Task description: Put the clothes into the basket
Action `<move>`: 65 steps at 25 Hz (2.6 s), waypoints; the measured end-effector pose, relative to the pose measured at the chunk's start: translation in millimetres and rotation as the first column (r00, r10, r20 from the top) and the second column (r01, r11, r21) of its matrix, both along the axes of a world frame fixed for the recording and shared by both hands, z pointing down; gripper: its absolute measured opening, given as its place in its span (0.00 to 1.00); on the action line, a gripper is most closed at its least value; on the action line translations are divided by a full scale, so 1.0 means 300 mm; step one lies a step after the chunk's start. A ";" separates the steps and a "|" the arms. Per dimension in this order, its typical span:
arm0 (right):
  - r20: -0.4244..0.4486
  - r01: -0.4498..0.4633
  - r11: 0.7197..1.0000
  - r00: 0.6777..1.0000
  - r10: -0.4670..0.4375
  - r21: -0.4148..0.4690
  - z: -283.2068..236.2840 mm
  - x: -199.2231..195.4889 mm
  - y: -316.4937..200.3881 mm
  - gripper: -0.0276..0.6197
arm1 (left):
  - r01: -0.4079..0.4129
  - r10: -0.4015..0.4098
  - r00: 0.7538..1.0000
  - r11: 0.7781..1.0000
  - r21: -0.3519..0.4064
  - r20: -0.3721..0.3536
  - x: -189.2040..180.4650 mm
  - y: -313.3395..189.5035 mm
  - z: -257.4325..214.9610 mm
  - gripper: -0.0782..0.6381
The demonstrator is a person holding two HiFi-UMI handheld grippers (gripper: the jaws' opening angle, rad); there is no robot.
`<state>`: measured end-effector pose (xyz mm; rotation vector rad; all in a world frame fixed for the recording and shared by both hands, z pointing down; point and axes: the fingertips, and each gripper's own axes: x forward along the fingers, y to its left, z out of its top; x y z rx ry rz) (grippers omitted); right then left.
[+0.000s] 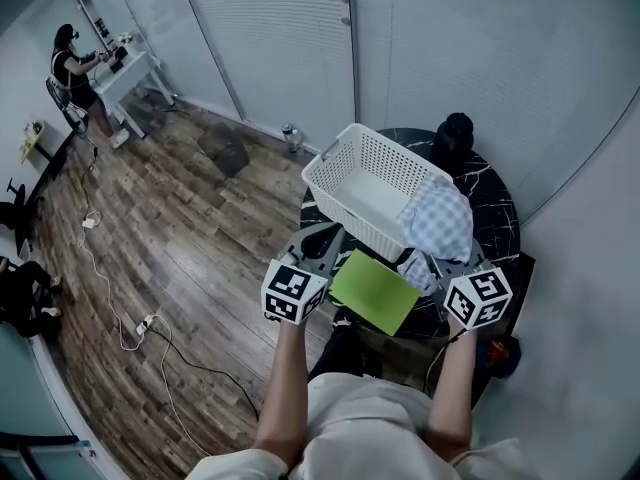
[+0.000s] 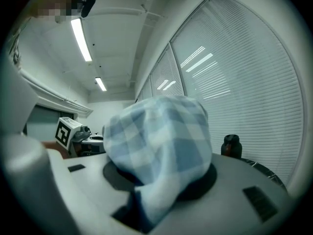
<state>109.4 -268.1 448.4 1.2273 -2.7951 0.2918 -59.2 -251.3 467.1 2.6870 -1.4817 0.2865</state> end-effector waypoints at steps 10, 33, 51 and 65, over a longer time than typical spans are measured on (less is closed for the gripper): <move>-0.060 0.012 1.000 0.998 -0.012 0.011 -0.081 -0.075 -0.258 0.31 | -0.003 0.003 1.000 0.999 0.032 0.001 -0.037 -0.282 -0.090 0.13; -0.211 -0.036 0.998 0.977 0.026 -0.043 -0.082 -0.170 -0.552 0.31 | -0.067 0.067 0.998 0.998 0.007 0.009 -0.148 -0.642 -0.091 0.13; -0.010 -0.072 0.990 0.997 0.074 0.123 -0.283 -0.113 -0.516 0.31 | -0.095 0.095 0.995 0.995 0.004 -0.008 -0.076 -0.615 -0.082 0.13; 0.132 -0.041 0.989 0.991 0.022 0.144 -0.199 -0.306 -0.580 0.31 | -0.045 0.045 0.999 0.999 -0.001 -0.019 -0.230 -0.642 -0.040 0.13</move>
